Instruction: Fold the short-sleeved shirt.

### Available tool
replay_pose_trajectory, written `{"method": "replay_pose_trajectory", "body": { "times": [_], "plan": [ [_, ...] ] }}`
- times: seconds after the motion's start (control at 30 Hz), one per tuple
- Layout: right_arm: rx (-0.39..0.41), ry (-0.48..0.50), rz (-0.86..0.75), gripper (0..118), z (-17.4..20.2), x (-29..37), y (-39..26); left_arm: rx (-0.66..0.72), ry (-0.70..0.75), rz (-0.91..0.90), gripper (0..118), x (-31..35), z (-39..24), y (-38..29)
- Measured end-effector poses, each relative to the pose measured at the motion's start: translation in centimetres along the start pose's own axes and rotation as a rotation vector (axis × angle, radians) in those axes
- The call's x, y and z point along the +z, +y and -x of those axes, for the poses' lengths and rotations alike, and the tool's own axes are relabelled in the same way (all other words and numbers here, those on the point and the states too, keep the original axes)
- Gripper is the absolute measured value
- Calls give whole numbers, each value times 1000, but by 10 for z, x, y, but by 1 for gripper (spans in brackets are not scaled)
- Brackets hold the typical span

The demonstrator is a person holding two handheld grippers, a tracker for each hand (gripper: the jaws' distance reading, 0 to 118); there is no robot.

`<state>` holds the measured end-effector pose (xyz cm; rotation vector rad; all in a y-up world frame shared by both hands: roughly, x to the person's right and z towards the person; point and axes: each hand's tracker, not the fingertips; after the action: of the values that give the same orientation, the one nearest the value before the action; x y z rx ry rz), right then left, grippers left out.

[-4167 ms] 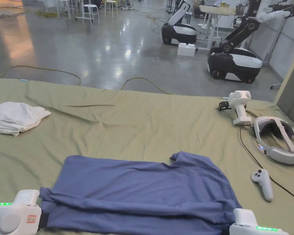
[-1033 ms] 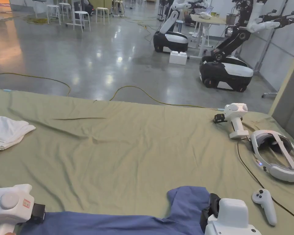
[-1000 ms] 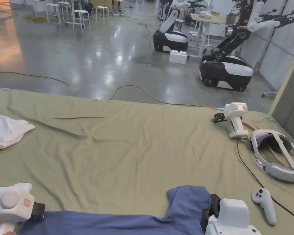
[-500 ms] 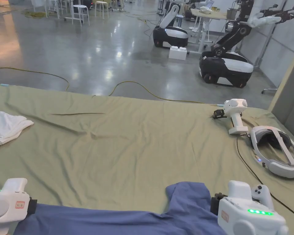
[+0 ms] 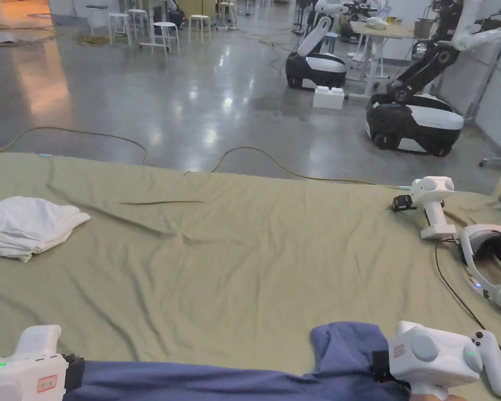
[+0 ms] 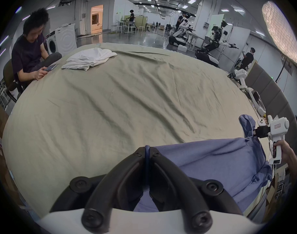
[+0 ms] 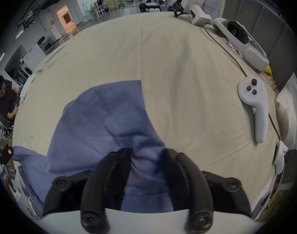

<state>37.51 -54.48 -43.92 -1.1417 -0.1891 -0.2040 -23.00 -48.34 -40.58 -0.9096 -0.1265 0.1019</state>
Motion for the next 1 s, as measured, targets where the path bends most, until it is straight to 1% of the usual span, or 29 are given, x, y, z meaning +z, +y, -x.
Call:
{"method": "replay_pose_trajectory", "body": {
  "times": [0.03,0.07,0.1,0.13,0.17,0.2,0.3,0.33,0.43,0.6,0.67,0.7,0.83,0.93,1.0],
  "plan": [
    [6,-8,-13,25,3,1,2,6,-1,2,5,-8,9,2],
    [22,15,-23,17,5,0,2,10,1,-1,5,-8,9,2],
    [30,44,-16,2,7,-2,2,10,0,1,5,-9,10,3],
    [35,13,-4,2,11,-1,0,8,1,5,5,-10,10,3],
    [53,2,-15,1,11,0,-1,9,3,7,5,-8,6,3],
    [55,4,-31,1,9,4,-2,9,2,7,5,-8,6,3],
    [17,41,-113,1,5,28,-11,12,-8,-3,5,-4,9,4],
    [19,49,-141,1,3,39,-14,6,-11,-9,5,-2,10,6],
    [59,71,-216,1,-2,80,-30,-10,-19,-23,5,12,11,5],
    [62,91,-292,1,-12,141,-63,-14,-43,-58,5,42,18,-1],
    [77,105,-332,1,-15,168,-80,-7,-56,-75,5,55,25,-5],
    [82,100,-340,1,-15,177,-87,-6,-64,-83,5,53,35,-6],
    [101,93,-359,1,-20,214,-124,-10,-88,-105,5,78,43,-20],
    [148,48,-342,1,-23,223,-152,-20,-100,-99,5,89,45,-39],
    [156,28,-324,1,-24,224,-172,-39,-102,-77,5,91,45,-55]
  ]
}}
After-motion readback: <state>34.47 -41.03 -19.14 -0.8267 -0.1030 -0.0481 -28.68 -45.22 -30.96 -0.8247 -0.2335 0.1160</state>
